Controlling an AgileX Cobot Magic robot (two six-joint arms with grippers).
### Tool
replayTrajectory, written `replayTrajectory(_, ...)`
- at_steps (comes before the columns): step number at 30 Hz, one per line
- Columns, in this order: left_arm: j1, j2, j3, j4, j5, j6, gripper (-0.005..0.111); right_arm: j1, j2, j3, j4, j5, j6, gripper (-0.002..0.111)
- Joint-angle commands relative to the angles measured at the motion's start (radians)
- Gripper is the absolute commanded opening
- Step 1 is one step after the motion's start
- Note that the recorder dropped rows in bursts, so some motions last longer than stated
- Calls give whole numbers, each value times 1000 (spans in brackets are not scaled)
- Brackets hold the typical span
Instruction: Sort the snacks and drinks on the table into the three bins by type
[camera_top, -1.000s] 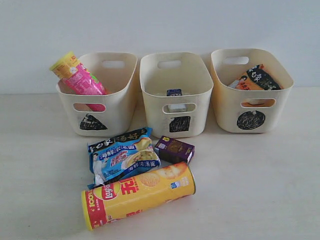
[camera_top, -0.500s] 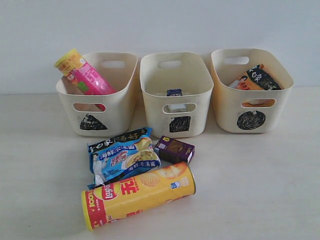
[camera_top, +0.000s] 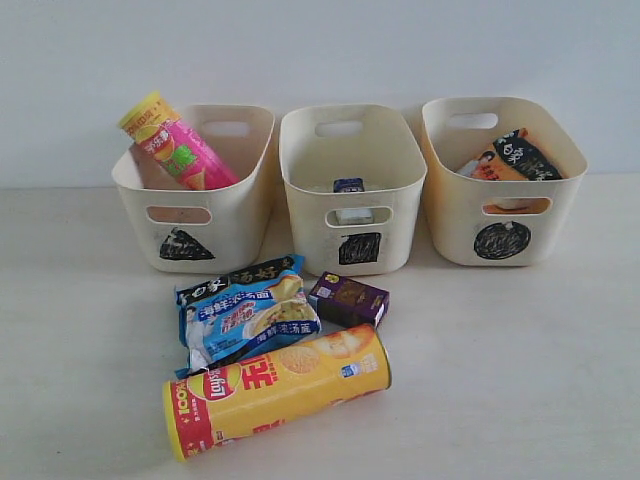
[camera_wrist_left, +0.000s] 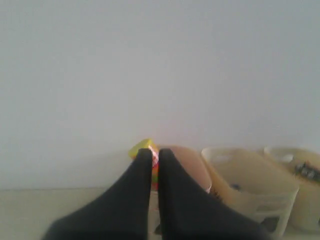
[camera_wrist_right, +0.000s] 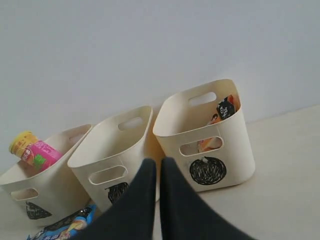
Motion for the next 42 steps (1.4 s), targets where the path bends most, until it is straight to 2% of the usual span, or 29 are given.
replayTrajectory(1, -56, 166, -218, 149, 262, 101, 4, -3, 3, 6, -2, -6, 1, 0)
replayTrajectory(3, -105, 258, -323, 184, 407, 87, 4, -3, 3, 6, -2, -4, 1, 0)
replayTrajectory(5, -181, 411, -461, 177, 624, 62, 4, -3, 3, 6, -2, 0, 1, 0)
replayTrajectory(7, -256, 481, -525, 179, 694, 66, 4, -3, 3, 6, -2, 0, 1, 0)
replayTrajectory(10, -355, 553, -566, 213, 740, 60, 4, -3, 3, 6, -2, 2, 6, 0)
replayTrajectory(12, -455, 630, -577, 284, 741, 23, 4, -3, 3, 6, -2, 4, 6, 0)
replayTrajectory(16, -577, 742, -577, 383, 741, -73, 5, -3, 3, 6, -2, 12, 13, 0)
replayTrajectory(20, -663, 871, -577, 387, 741, -75, 20, -3, 3, 6, -2, 12, 13, 0)
replayTrajectory(27, -736, 1117, -577, 379, 741, -75, 69, -3, 3, 6, -2, 12, 13, 0)
replayTrajectory(29, -748, 1181, -577, 379, 741, -75, 75, -3, 3, 6, -2, 24, 13, 0)
replayTrajectory(35, -768, 1368, -577, 371, 636, -65, 80, -3, 3, 6, -2, 30, 15, 0)
replayTrajectory(42, -768, 1524, -577, 369, 488, -33, 80, -3, 3, 6, -2, 48, 13, 0)
